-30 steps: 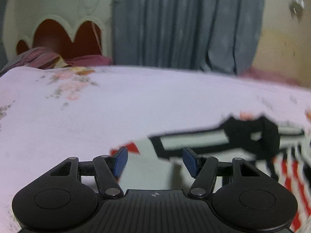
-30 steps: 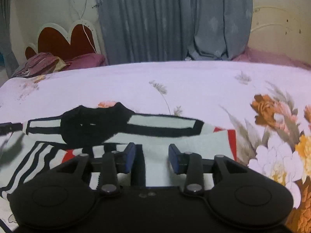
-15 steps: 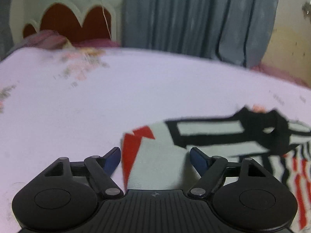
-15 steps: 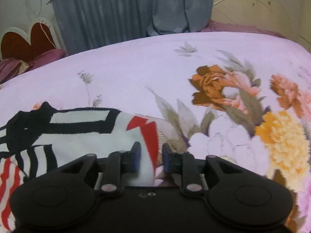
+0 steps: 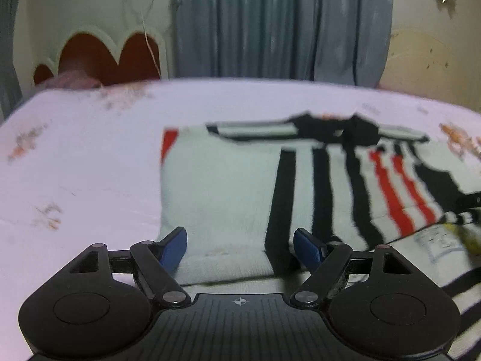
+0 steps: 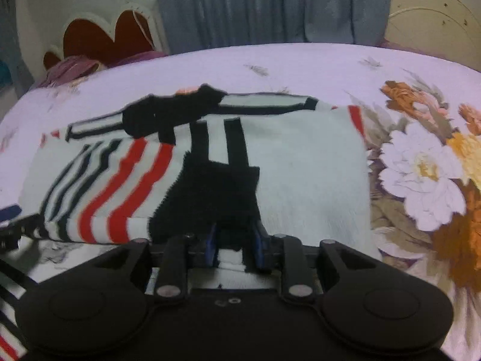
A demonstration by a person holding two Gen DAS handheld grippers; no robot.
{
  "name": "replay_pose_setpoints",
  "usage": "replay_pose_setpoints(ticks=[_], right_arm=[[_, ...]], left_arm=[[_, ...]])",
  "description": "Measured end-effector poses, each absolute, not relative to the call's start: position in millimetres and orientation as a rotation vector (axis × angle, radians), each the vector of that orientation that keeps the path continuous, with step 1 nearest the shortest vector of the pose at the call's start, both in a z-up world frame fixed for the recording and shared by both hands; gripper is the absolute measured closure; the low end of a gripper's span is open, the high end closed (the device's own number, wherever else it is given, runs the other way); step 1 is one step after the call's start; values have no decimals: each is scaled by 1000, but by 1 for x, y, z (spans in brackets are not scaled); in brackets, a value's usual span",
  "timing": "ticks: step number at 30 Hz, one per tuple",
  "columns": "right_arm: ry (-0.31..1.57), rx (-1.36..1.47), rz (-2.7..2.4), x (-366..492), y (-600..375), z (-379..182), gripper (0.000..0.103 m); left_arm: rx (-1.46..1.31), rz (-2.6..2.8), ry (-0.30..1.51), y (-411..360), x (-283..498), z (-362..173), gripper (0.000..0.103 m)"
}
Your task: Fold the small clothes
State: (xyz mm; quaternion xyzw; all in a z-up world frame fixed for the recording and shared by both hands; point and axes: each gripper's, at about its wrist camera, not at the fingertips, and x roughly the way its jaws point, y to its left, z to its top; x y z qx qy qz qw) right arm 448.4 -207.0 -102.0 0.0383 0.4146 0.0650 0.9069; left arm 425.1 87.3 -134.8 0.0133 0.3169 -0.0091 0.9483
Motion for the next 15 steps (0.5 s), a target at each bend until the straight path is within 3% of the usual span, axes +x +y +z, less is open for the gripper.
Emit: replay_pose_setpoints(ticks=[2, 7, 12, 15], right_arm=[[793, 69, 140, 438, -207, -91, 76], [884, 52, 103, 449, -204, -114, 75], [817, 91, 92, 423, -200, -89, 74], [813, 117, 98, 407, -209, -82, 68]], left_arm=[[11, -18, 681, 93, 424, -140, 25], [11, -26, 679, 98, 417, -139, 25], [-32, 10, 663, 126, 399, -131, 25], [-35, 1, 667, 139, 373, -132, 25]])
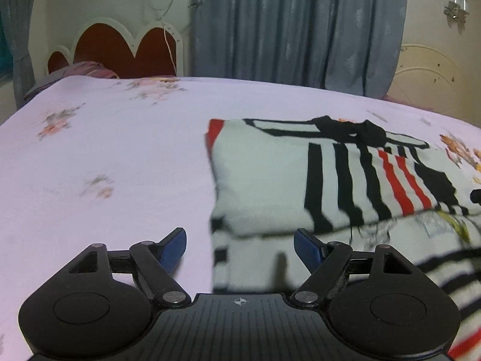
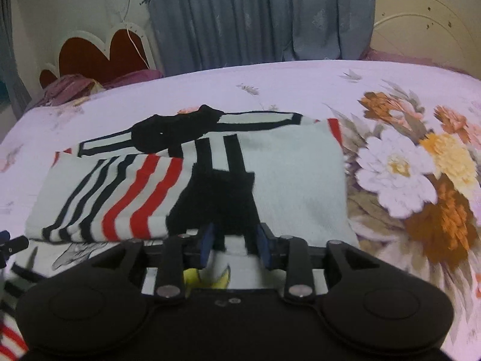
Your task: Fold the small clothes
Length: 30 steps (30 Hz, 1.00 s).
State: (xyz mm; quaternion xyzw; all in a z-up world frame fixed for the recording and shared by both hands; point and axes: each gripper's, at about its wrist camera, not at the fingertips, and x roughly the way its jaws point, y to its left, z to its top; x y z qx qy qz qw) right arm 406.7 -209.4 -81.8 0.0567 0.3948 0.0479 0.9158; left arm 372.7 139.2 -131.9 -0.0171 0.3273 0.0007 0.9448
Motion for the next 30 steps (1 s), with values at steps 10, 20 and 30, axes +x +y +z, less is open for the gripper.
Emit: replay_pose_setpoints(ticks=[10, 20, 30], right_arm=[[849, 139, 101, 329, -249, -81, 65], [865, 215, 121, 221, -286, -93, 52], [892, 344, 166, 168, -300, -104, 52]], left_arm=[[-50, 53, 712, 133, 294, -144, 25], [20, 46, 742, 100, 214, -145, 25], [-112, 34, 782, 102, 167, -152, 25]])
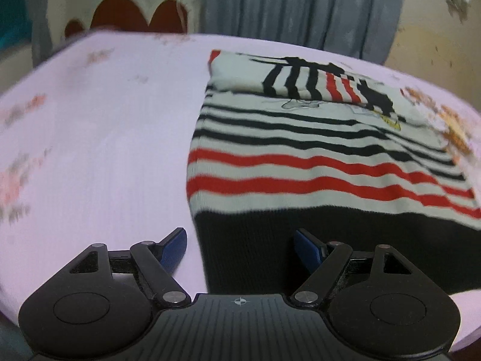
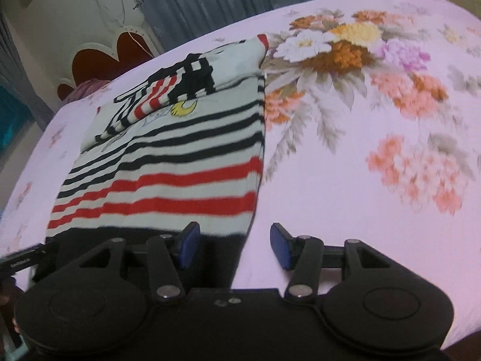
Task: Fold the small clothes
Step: 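Grasp the black sweater hem with both tools, then lift the held hem with both tools and fold it over toward the collar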
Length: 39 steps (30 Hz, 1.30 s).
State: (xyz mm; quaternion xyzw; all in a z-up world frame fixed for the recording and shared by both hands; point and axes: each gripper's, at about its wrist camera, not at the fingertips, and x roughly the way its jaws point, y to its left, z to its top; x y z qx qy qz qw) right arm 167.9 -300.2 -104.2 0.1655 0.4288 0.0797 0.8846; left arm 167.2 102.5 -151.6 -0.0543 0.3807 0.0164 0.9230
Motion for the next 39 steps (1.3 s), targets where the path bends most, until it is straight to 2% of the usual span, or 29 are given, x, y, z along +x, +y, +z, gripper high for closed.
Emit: replay_pose_setpoints(ticks=[3, 5, 12, 14, 21, 23, 27, 29, 30, 31, 36, 39], right_arm=[[909, 400, 184, 162, -302, -110, 53], [908, 433, 196, 159, -303, -112, 53], [926, 552, 271, 157, -302, -123, 55], [923, 536, 274, 163, -301, -124, 59], [928, 677, 295, 187, -315, -136, 59], [947, 680, 345, 180, -308, -140, 65], [965, 662, 406, 166, -298, -143, 76], [963, 681, 396, 167, -299, -145, 95], [966, 684, 391, 169, -300, -145, 96], [963, 679, 388, 171, -301, -144, 96], [838, 629, 427, 159, -305, -114, 97], [854, 595, 389, 155, -311, -121, 97]], left_arm=[[-216, 23, 787, 116, 159, -154, 26], [-265, 5, 792, 124, 156, -155, 34], [-441, -124, 821, 147, 157, -162, 34], [-464, -154, 832, 153, 171, -163, 34], [-626, -245, 825, 160, 197, -175, 35], [-625, -258, 820, 157, 185, -176, 47], [-620, -266, 813, 157, 175, -181, 56], [-651, -263, 818, 161, 182, -183, 64], [-644, -260, 820, 161, 185, -183, 71], [-614, -249, 827, 159, 188, -182, 97], [-652, -213, 668, 169, 162, -164, 97], [-619, -159, 778, 172, 167, -188, 97]])
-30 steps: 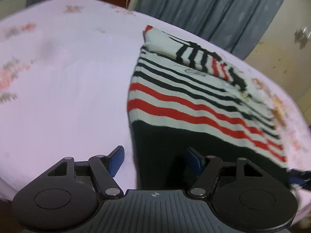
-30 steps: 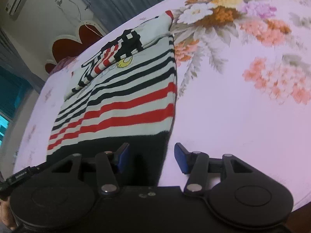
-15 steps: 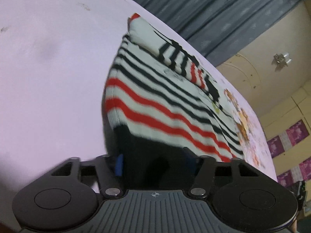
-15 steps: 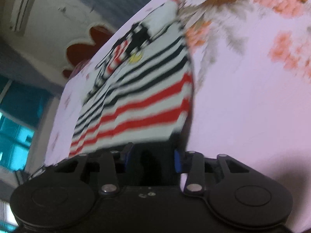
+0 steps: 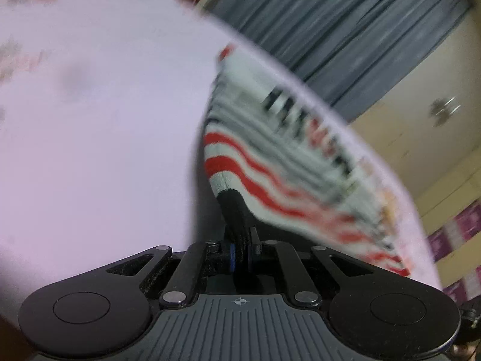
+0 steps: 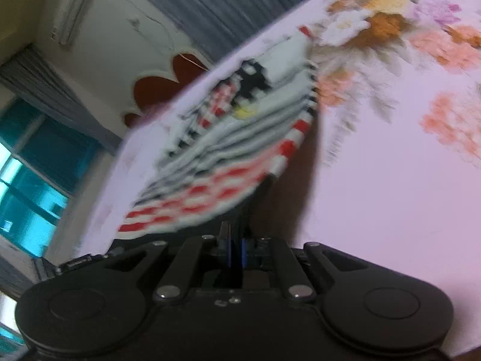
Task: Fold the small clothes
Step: 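Lift the held hem with both tools and fold it over toward the collar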
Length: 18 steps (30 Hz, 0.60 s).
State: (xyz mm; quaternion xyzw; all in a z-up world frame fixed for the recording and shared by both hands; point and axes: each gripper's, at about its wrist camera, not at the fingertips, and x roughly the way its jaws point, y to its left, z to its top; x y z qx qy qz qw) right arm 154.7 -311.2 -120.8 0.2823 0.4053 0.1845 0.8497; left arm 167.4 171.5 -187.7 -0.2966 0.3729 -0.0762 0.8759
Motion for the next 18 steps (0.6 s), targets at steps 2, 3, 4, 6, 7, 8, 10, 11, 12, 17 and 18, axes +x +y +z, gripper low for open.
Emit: replay_pose_setpoints(ticks=[2, 3, 4, 6, 7, 8, 10, 11, 12, 17, 18], right_arm=[[942, 574, 346, 163, -309, -139, 97], [931, 594, 352, 164, -310, -139, 97], [914, 608, 349, 164, -311, -136, 97], [859, 634, 358, 165, -312, -126, 97], [828, 637, 366, 166, -313, -118, 97], [802, 634, 371, 168, -314, -111, 97], [754, 631, 375, 178, -318, -96, 97], [728, 629, 378, 185, -321, -87, 97], [701, 626, 378, 193, -322, -79, 97], [611, 594, 381, 256, -323, -42, 97], [601, 593, 377, 270, -324, -36, 97]], left_arm=[[-654, -164, 764, 173, 169, -190, 97], [-668, -165, 757, 172, 169, -187, 97], [-679, -171, 743, 171, 168, -183, 97], [-709, -182, 701, 171, 166, -174, 97], [-722, -181, 688, 171, 166, -170, 97], [-738, -182, 667, 172, 167, -165, 97], [-762, -184, 619, 174, 175, -150, 97], [-773, -189, 598, 175, 182, -143, 97], [-774, -192, 578, 177, 189, -135, 97], [-747, -215, 519, 177, 258, -98, 97], [-749, -218, 520, 176, 278, -93, 97]])
